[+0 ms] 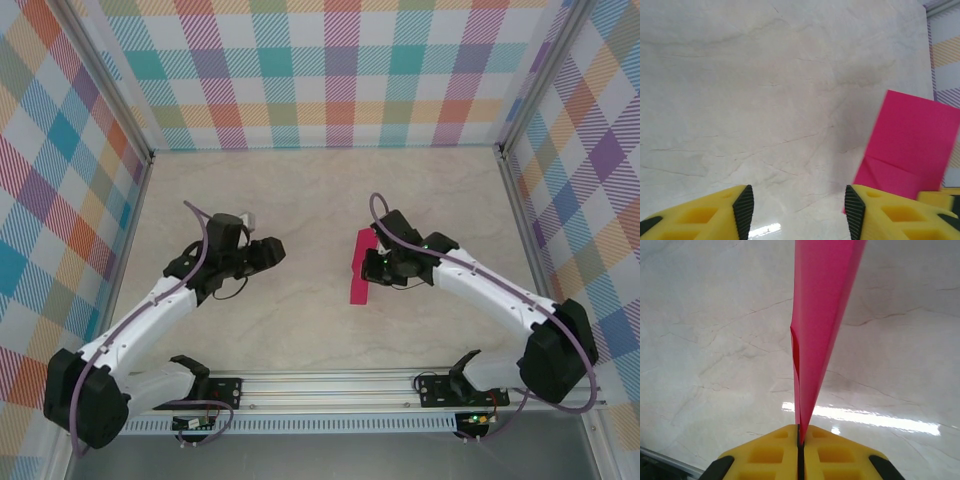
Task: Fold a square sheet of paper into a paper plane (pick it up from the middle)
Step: Turn over the paper at the center of the table.
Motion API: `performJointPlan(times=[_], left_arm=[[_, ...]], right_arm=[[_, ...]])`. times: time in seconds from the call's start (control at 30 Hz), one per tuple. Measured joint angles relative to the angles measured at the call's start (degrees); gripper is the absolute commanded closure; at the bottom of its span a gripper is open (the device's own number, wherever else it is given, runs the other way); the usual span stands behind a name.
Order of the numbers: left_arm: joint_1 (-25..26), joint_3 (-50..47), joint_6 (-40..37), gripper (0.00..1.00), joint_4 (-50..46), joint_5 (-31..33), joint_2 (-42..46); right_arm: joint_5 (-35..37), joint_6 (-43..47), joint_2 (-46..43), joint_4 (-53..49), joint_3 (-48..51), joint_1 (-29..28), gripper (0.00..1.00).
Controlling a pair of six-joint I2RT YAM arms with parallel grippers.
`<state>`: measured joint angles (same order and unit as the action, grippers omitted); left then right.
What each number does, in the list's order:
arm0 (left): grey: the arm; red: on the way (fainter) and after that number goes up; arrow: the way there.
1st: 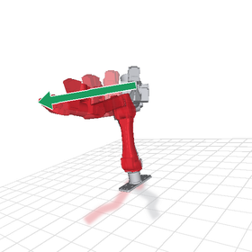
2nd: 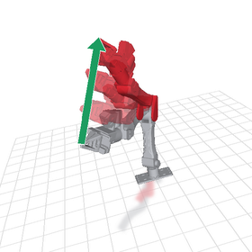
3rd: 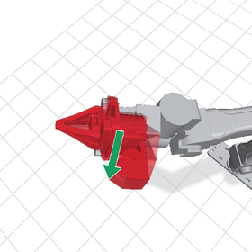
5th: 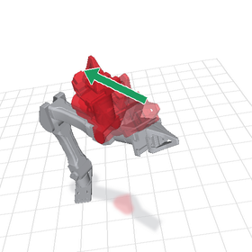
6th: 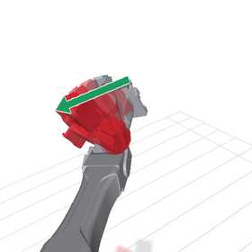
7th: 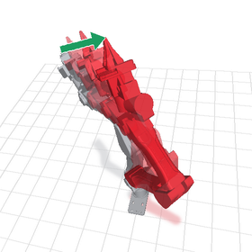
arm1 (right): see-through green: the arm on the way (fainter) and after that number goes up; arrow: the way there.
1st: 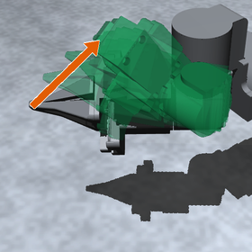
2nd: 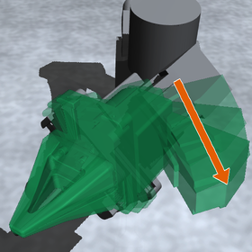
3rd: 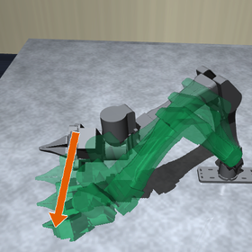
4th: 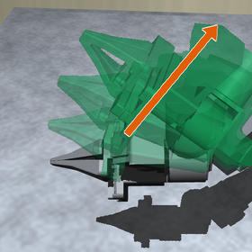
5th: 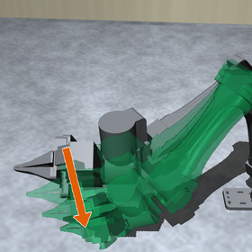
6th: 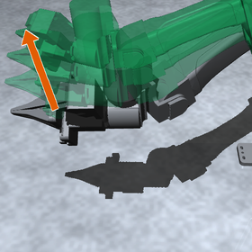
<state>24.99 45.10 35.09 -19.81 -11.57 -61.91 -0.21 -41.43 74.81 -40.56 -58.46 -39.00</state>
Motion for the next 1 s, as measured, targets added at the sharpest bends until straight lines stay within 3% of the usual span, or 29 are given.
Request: performJointPlan(times=[0.23, 0.47, 0.7, 1.0], left_arm=[[-0.83, -2.82, 0.04, 0.3, -0.66, 3.3, 4.22], [-1.53, -3.91, 0.17, 0.26, -1.09, 3.74, 4.79], [-1.73, -4.2, 0.24, 0.24, -1.03, 2.34, 5.35], [-1.88, -4.2, 0.22, 0.24, -1.07, 0.11, 5.35]], right_arm=[[7.56, 0.35, -2.03, -13.22, -5.05, 0.0, 0.9], [12.66, -0.11, 3.45, -24.33, -11.72, -0.11, 0.91], [14.05, -1.55, 11.47, -32.81, -22.23, -0.35, 0.91], [12.09, -2.25, 15.91, -36.76, -28.61, -0.37, 0.91]])
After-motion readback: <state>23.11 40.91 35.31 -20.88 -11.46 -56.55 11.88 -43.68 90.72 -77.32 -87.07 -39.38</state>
